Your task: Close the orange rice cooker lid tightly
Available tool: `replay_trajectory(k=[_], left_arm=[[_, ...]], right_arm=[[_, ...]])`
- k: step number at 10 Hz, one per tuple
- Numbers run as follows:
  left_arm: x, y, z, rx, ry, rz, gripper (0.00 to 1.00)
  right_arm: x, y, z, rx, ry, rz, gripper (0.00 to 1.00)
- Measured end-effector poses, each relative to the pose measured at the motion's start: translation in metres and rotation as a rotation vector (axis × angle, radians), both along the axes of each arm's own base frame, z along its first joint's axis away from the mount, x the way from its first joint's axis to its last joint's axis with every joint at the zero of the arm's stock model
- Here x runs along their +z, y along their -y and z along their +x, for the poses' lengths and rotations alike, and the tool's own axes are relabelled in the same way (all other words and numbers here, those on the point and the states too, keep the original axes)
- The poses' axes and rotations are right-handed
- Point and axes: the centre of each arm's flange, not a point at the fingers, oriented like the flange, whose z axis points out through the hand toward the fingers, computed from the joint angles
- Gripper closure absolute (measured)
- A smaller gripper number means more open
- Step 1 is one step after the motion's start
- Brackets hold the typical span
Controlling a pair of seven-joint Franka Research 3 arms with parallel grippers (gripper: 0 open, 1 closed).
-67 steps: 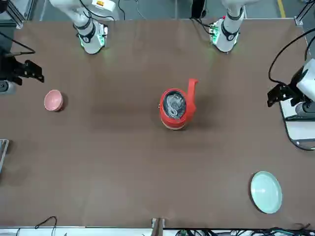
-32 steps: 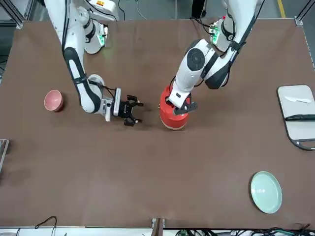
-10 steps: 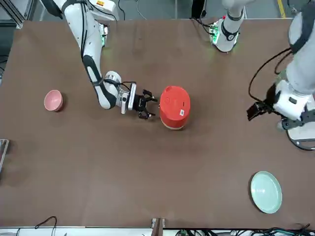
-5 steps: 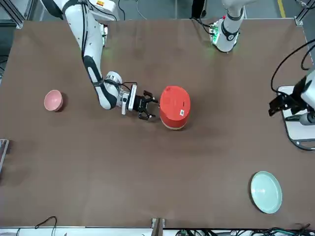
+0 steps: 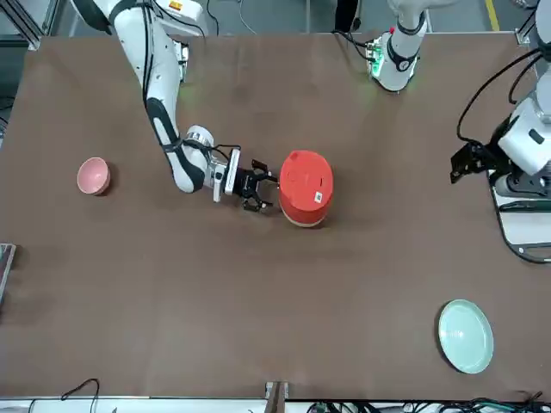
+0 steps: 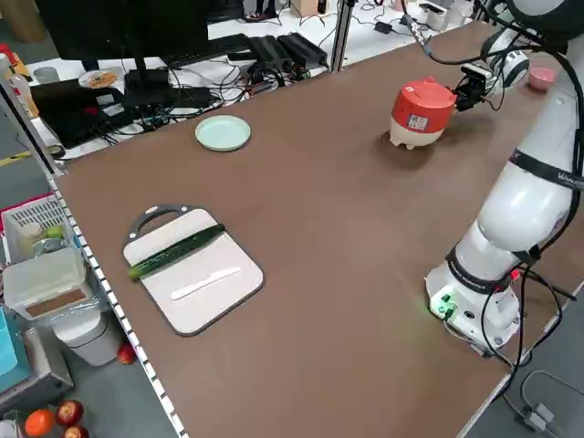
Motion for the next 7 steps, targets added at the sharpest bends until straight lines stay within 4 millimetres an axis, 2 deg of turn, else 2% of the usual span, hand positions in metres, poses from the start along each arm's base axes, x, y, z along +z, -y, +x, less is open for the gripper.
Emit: replay_trajectory(k=[5,7], left_arm=[[0.004,-0.012,0.001,0.021,0.017,0.000,0.00],[0.005,-0.016,0.001,0.027,0.018,0.001,0.00]], right_arm=[[-0.003,0.001,0.002,-0.006,-0.002,-0.017,0.41],[-0.004,0.001,0.002,-0.006,-0.003,-0.018,0.51]])
